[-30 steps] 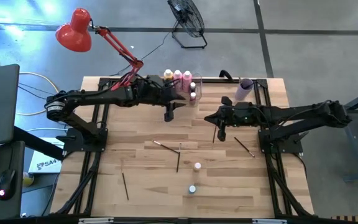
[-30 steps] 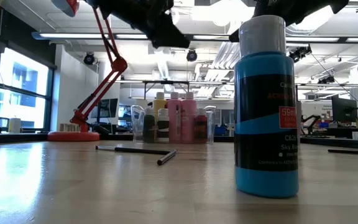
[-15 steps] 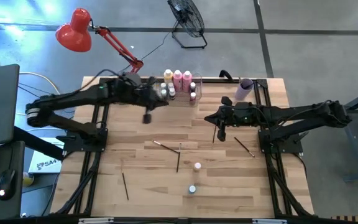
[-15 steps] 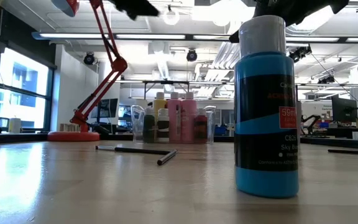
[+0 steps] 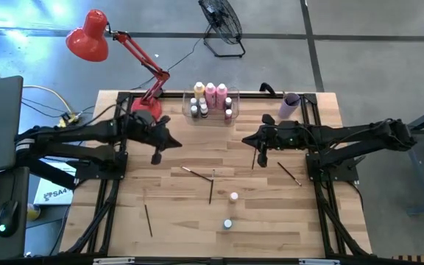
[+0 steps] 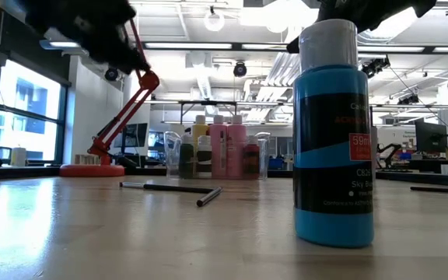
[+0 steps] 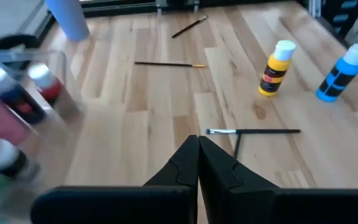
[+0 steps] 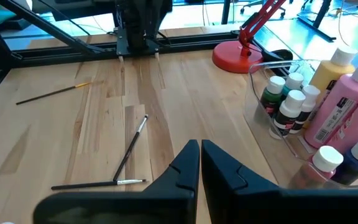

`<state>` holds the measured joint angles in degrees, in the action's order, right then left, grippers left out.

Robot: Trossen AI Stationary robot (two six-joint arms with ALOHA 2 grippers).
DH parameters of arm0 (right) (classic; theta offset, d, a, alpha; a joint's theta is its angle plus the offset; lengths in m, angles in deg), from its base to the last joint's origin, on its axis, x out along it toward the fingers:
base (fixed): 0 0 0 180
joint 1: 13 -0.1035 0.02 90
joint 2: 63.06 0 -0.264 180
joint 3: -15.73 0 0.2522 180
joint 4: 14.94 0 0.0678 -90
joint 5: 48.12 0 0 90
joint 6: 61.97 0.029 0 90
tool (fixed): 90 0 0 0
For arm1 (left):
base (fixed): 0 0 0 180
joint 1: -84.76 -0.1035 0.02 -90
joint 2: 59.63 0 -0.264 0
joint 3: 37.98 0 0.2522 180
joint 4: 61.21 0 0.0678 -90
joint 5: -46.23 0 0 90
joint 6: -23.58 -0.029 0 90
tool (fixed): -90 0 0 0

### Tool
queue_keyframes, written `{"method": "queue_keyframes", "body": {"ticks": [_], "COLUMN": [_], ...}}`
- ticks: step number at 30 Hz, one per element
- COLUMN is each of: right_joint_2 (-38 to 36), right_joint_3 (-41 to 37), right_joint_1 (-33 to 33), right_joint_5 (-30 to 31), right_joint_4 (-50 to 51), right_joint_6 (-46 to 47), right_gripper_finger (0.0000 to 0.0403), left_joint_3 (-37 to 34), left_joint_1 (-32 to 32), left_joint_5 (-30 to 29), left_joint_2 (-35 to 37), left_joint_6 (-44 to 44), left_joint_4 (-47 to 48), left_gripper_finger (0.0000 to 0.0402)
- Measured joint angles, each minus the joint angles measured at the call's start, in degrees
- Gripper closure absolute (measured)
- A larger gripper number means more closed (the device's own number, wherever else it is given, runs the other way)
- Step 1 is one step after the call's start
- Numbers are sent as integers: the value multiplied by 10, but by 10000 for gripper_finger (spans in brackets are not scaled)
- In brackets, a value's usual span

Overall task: Pick & Place Paint Supplies
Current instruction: Put the small yellow paint bottle into the transparent bin

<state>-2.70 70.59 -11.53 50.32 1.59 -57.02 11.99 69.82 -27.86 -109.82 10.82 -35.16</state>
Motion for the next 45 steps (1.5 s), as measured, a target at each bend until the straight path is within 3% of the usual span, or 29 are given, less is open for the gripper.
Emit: {"method": "queue_keyframes", "body": {"ticks": [5, 16, 29, 35, 39, 45], "right_joint_2": [0, 0, 0, 0, 0, 0], "right_joint_3": [0, 0, 0, 0, 0, 0], "right_joint_1": [0, 0, 0, 0, 0, -2], "right_joint_5": [0, -1, -18, -22, -49, -152], "right_joint_4": [0, 11, 30, 29, 29, -16], "right_joint_6": [0, -1, 12, 13, 13, 12], "right_gripper_finger": [395, 395, 395, 395, 395, 399], "left_joint_3": [-70, -73, -73, -73, -73, -73], "left_joint_1": [0, 0, 0, 0, 0, 0], "left_joint_5": [18, 26, 15, 16, 17, 17], "left_joint_2": [14, 14, 12, 11, 11, 11], "left_joint_6": [38, 40, -84, -77, -45, -35], "left_joint_4": [-65, -63, -98, -97, -97, -97], "left_gripper_finger": [401, 400, 398, 357, 319, 300]}}
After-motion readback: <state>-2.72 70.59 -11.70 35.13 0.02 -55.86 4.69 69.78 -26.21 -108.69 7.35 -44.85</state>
